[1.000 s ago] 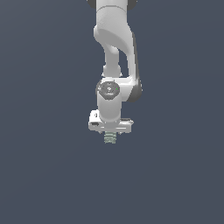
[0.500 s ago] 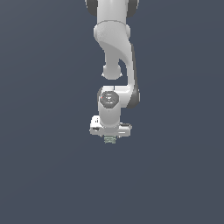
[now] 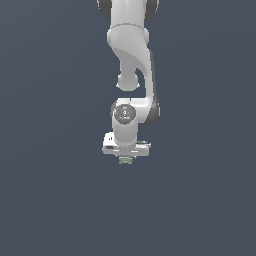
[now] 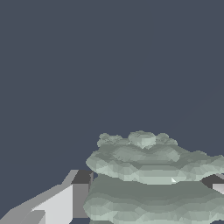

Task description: Pick up the object and move it to a goal position.

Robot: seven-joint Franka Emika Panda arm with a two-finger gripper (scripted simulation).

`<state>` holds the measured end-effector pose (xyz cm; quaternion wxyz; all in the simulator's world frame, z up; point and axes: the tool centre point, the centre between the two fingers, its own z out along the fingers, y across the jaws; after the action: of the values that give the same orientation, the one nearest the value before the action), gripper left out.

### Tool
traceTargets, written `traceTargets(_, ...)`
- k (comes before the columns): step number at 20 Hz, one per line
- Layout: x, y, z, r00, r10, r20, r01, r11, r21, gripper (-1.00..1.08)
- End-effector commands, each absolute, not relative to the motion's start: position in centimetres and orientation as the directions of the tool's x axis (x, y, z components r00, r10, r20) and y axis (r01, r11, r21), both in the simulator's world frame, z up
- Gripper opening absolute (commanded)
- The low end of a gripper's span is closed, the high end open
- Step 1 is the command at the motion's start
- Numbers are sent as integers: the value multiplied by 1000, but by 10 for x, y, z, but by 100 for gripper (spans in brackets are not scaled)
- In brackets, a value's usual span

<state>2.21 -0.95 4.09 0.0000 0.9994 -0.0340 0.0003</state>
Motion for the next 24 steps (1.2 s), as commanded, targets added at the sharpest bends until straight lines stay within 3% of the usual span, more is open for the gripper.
traceTargets(1, 22, -9, 40, 998, -68, 0, -68, -998, 0, -100)
traceTargets(12, 8, -4, 49, 998, -68, 1, -68, -998, 0, -100)
traceTargets(24, -46, 15, 80, 998, -67, 0, -67, -998, 0, -100)
